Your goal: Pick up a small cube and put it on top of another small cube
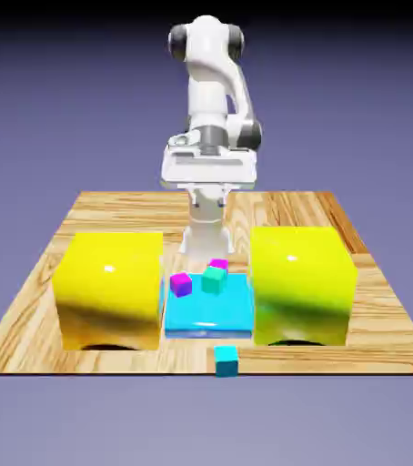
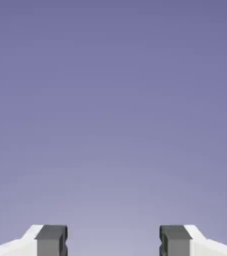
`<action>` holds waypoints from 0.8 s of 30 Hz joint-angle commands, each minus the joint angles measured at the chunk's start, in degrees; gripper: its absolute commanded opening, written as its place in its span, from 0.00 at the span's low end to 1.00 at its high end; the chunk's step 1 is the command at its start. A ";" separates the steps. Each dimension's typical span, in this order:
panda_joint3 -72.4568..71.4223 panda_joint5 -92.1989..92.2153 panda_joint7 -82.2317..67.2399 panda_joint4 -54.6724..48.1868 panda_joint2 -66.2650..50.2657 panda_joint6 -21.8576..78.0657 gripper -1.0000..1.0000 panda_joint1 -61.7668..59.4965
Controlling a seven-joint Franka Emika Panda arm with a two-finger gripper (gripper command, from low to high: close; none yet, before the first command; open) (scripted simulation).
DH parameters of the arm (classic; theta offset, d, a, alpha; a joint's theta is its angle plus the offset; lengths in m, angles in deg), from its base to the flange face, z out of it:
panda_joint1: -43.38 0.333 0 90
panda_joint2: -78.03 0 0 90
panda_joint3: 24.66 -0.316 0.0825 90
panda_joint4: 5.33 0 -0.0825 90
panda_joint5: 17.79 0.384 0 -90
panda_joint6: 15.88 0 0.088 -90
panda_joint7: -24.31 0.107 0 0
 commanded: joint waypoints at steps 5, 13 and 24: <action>-2.97 6.53 8.32 -6.68 -10.39 6.85 0.50 -4.13; -7.71 16.99 21.63 -17.36 -27.00 17.82 0.50 -10.74; -14.24 31.36 39.94 -32.06 -49.84 32.89 0.50 -19.83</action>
